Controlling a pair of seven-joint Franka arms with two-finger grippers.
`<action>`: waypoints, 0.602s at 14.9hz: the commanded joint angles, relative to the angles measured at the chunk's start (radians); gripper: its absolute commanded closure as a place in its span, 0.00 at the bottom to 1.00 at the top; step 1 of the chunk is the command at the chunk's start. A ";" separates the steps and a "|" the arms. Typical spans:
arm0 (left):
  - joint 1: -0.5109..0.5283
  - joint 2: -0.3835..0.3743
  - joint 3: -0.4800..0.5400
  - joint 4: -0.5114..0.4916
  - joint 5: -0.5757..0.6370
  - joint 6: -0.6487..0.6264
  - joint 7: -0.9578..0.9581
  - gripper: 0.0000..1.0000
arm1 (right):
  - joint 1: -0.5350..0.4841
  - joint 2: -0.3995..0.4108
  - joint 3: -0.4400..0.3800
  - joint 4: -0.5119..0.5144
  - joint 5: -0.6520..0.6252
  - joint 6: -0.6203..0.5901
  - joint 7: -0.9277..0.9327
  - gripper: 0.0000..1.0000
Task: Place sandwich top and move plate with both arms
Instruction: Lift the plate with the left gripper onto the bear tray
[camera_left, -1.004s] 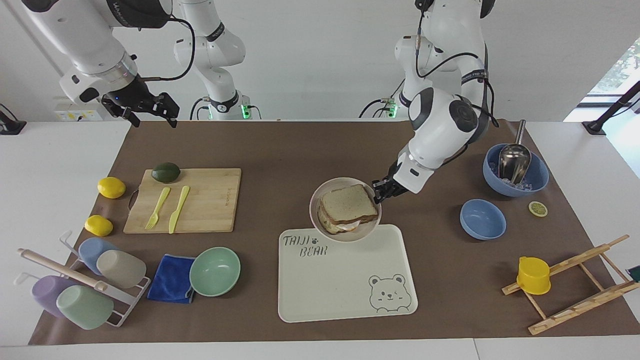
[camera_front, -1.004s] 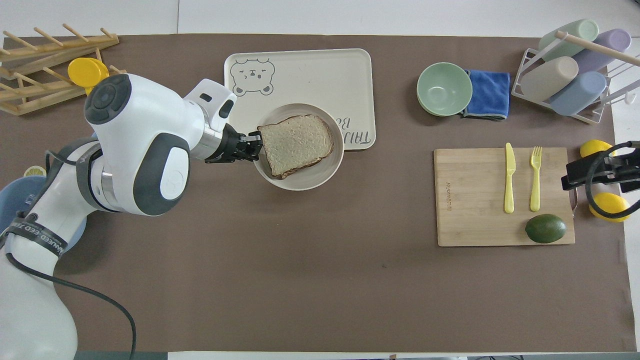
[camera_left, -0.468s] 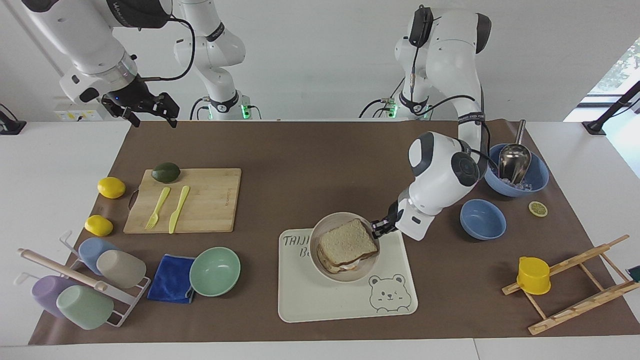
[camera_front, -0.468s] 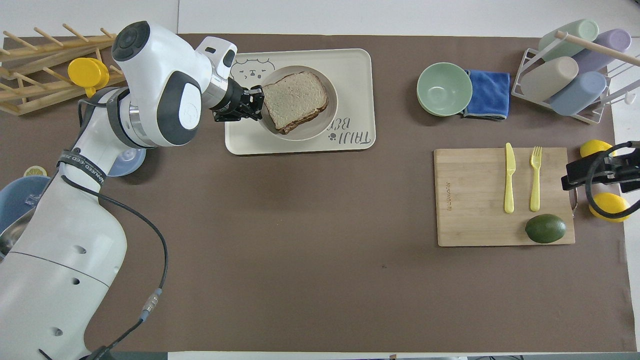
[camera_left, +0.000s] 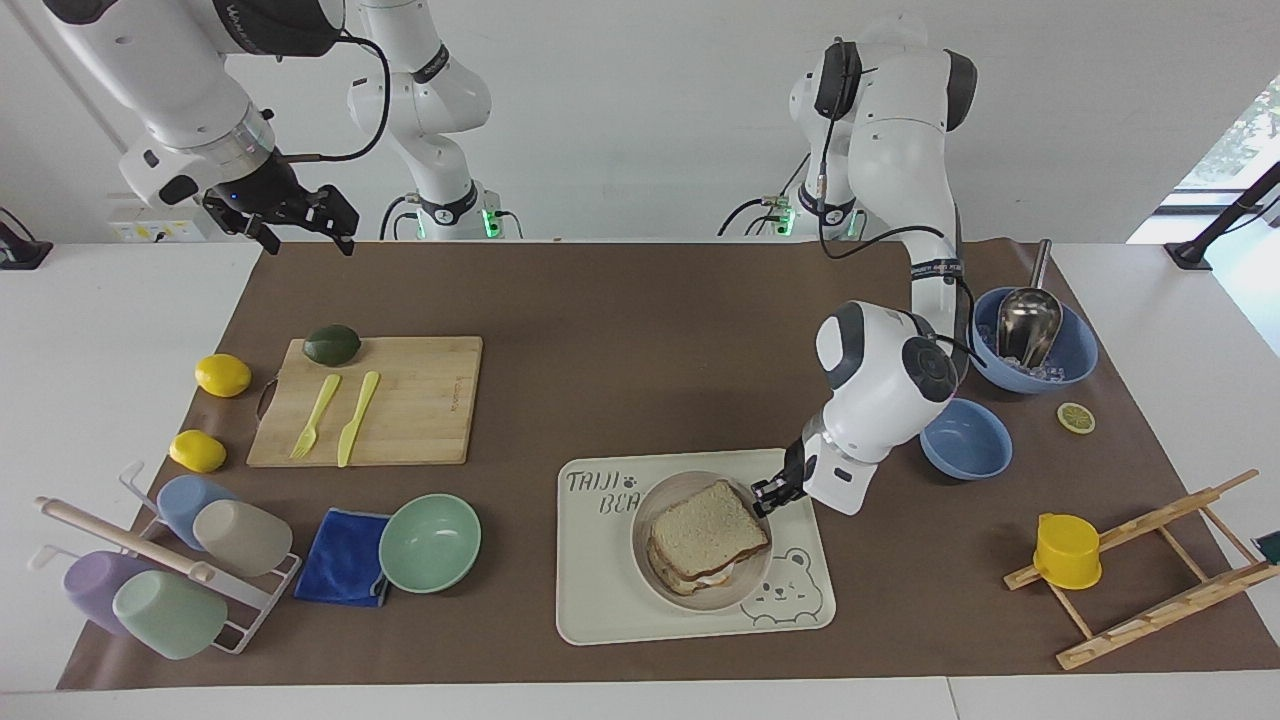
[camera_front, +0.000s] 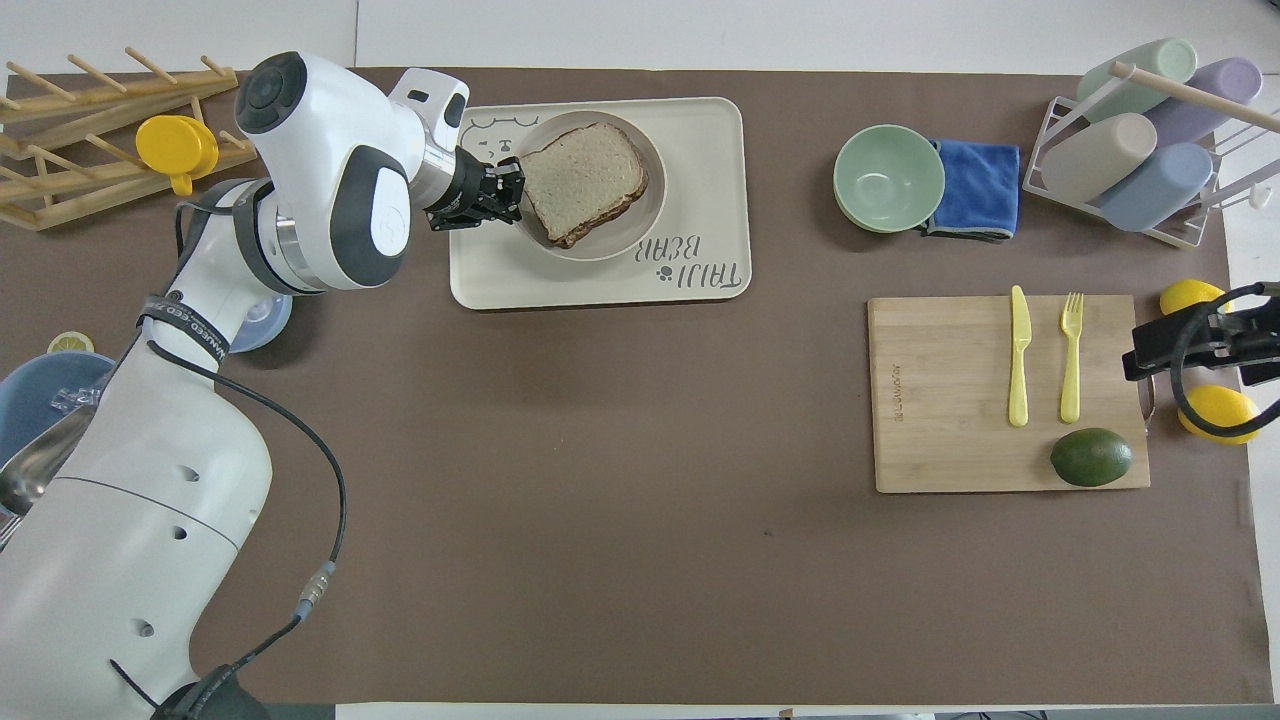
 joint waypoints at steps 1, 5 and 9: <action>-0.028 -0.042 0.008 -0.095 -0.004 0.092 -0.008 1.00 | -0.001 -0.006 0.001 -0.010 -0.006 -0.004 -0.009 0.00; -0.017 -0.046 0.008 -0.084 0.066 0.009 0.001 0.03 | -0.001 -0.006 0.001 -0.008 -0.006 -0.004 -0.009 0.00; 0.012 -0.086 0.009 -0.084 0.082 -0.056 0.004 0.00 | -0.001 -0.006 0.001 -0.010 -0.006 -0.004 -0.009 0.00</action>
